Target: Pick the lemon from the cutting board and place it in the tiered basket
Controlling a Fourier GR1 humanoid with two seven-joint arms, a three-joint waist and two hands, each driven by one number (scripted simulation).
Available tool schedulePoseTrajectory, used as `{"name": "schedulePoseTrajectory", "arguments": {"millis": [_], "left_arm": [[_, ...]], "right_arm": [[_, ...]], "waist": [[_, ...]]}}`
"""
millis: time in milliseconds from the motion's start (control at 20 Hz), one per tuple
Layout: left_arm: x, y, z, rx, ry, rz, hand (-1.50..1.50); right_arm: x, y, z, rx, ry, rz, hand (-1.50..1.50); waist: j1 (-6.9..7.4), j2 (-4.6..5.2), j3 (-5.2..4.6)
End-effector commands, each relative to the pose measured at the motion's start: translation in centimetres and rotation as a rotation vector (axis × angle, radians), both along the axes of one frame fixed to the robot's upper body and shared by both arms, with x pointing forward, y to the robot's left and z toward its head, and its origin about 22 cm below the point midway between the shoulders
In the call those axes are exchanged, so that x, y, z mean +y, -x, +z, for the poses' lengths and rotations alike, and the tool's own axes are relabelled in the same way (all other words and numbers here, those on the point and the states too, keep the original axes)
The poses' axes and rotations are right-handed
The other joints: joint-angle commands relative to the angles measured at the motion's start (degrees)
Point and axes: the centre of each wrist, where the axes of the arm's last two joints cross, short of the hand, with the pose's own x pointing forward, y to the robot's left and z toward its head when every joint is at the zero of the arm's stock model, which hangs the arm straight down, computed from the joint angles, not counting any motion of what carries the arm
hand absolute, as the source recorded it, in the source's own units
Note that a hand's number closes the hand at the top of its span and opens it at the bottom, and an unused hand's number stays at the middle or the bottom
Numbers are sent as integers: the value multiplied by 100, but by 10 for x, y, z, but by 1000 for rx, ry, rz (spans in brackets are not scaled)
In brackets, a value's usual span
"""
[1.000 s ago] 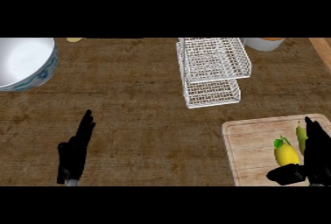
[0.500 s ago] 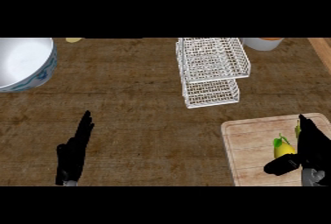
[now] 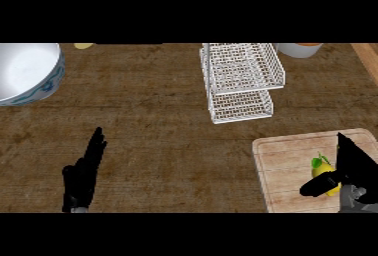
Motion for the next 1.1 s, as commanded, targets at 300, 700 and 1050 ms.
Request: {"name": "schedulePoseTrajectory", "arguments": {"millis": [300, 700, 1050], "left_arm": [[-9, -8, -6, 63, -1, 23, 0], [9, -1, -7, 66, 6, 7, 0], [0, 0, -3, 65, -7, 18, 0]], "right_arm": [[-15, 4, -5, 139, -1, -124, -150], [-1, -4, -34, 104, 15, -63, 150], [-2, -17, -45, 79, 163, 40, 150]], "waist": [[-51, 28, -27], [-7, 29, -24], [14, 29, -22]]}}
